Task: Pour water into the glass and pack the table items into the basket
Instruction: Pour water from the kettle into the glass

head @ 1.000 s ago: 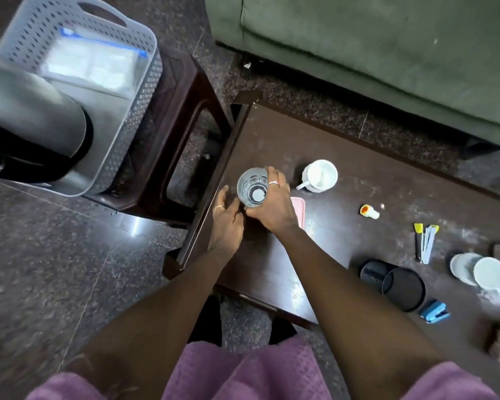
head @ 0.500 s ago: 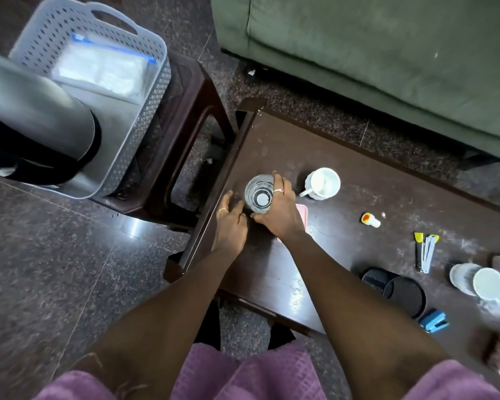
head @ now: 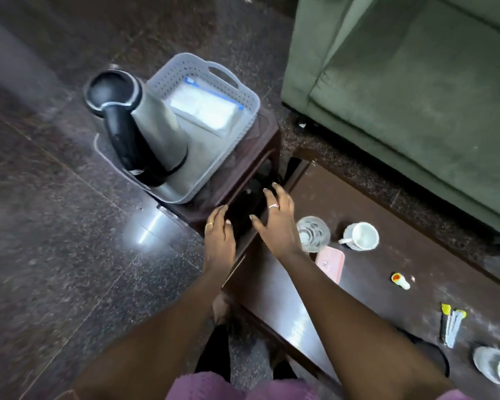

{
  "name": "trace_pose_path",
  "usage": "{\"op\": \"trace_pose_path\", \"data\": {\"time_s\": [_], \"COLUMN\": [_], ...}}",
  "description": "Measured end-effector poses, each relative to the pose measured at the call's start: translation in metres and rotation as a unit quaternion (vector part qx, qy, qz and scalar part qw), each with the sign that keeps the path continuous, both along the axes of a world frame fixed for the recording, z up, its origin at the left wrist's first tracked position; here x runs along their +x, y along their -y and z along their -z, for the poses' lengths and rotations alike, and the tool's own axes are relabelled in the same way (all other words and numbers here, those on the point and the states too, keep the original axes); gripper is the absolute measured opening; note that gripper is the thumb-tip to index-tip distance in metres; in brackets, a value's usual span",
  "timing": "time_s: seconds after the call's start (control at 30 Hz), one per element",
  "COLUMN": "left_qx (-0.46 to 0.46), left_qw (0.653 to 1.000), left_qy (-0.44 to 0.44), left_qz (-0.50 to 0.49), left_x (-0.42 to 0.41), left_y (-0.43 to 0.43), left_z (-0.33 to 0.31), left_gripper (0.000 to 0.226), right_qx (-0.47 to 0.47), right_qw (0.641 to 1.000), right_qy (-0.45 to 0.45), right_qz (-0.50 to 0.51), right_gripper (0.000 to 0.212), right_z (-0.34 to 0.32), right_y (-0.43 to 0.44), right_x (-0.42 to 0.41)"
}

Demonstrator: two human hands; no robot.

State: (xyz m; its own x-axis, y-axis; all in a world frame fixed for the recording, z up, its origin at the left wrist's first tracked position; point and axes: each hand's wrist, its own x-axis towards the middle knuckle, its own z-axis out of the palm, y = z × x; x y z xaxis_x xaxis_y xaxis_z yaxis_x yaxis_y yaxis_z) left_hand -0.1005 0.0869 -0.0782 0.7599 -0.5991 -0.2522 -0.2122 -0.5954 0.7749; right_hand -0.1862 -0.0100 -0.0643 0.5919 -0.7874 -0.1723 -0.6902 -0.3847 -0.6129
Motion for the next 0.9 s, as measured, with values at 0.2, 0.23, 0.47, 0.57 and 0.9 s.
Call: {"op": "trace_pose_path", "data": {"time_s": [0.2,0.23,0.47,0.57,0.9], "left_qx": [0.010,0.012,0.049,0.036,0.015], "left_qw": [0.992,0.990,0.983,0.985,0.995], "left_qy": [0.086,0.098,0.094,0.076,0.048], "left_qz": [-0.097,-0.103,-0.148,-0.153,-0.083], "left_x": [0.078,0.090,0.154,0.170,0.203], "left_y": [-0.033,-0.037,-0.045,-0.040,-0.024], "left_z": [-0.028,-0.031,-0.046,-0.051,-0.058], "left_gripper": [0.040,0.039,0.041,0.045,0.058], "right_qx": [0.040,0.055,0.230,0.320,0.279], "right_qw": [0.992,0.989,0.955,0.922,0.940], "right_qy": [0.088,0.103,0.186,0.208,0.156], "right_qz": [-0.079,-0.088,-0.017,0.061,0.118], "right_gripper": [0.051,0.050,0.047,0.034,0.019], "right_z": [-0.048,-0.056,-0.095,-0.097,-0.100], "right_y": [-0.021,-0.025,-0.052,-0.052,-0.043], "right_x": [0.106,0.122,0.208,0.224,0.250]}}
